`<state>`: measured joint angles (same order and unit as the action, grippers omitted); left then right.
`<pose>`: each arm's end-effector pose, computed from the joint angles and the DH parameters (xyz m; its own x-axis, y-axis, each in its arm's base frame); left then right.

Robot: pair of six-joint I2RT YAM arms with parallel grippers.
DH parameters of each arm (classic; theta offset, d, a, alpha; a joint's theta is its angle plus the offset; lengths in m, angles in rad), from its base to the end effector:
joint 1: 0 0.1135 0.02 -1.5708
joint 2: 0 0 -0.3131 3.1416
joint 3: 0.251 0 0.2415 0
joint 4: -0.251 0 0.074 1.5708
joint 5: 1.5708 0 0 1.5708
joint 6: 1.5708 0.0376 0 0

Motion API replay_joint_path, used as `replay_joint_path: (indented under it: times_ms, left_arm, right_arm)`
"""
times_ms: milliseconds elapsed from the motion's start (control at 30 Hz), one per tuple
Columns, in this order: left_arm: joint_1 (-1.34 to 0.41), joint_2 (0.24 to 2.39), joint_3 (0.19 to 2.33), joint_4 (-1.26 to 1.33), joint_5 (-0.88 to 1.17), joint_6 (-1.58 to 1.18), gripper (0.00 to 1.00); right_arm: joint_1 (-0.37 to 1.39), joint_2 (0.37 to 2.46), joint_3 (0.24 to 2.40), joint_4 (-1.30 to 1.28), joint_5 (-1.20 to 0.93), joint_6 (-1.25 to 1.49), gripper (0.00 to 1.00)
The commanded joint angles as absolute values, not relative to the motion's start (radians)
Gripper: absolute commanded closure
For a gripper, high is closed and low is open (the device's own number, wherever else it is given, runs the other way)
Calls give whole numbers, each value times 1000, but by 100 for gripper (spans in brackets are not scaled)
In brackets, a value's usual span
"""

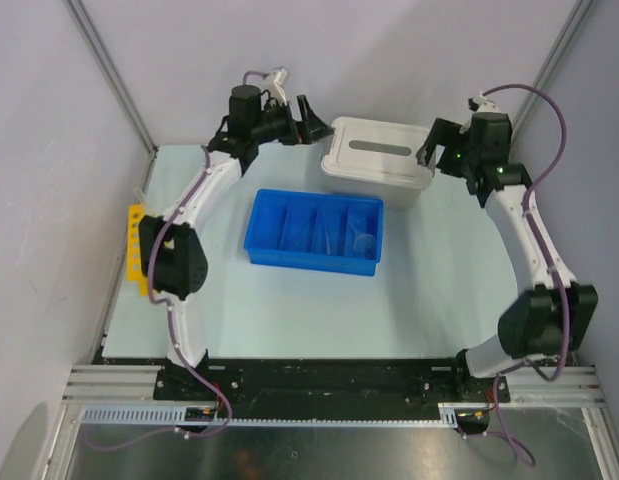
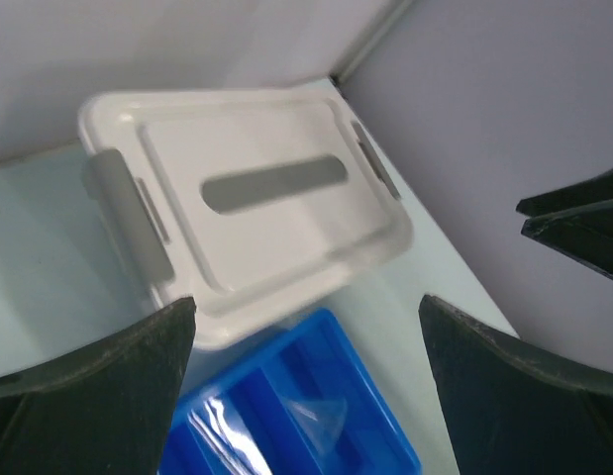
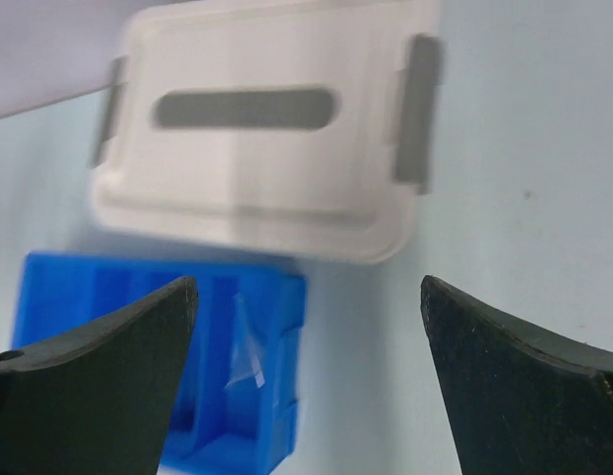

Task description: Organize the chemistry lab equipment

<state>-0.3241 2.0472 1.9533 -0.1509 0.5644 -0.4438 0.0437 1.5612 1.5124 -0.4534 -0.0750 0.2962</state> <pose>0.4720 -0.1798 0.4039 -0.5342 -0.2032 -0.8205 0.5887 0.6072 -0.5337 0.3508 0.0182 0.4214 -0.4918 0.2698 -0.8278 0.0360 0.9562 0.2903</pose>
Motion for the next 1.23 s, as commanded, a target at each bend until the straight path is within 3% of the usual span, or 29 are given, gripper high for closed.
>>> replay_joint_path:
  times_ms: [0,233,567,767,1200]
  left_arm:
    - [-332,1816,1842,-129,661,-430,1]
    - [-364,1405,1504,-132,634,-384,0]
    - [-368,938,1031,-130,567,-277,1]
    - [-363,878,934,-129,535,-236,1]
    - [-314,866,911,-111,556,-278,1]
  right_arm:
    - [188,1344,1478,-568,-37,298,1]
    - [308,1067,1356,-620,-71,342,1]
    - [324,696,1095,-584,-91,392,1]
    - [324,595,975,-573,-24,385,1]
    - [324,556,948,-609,-9,361,1]
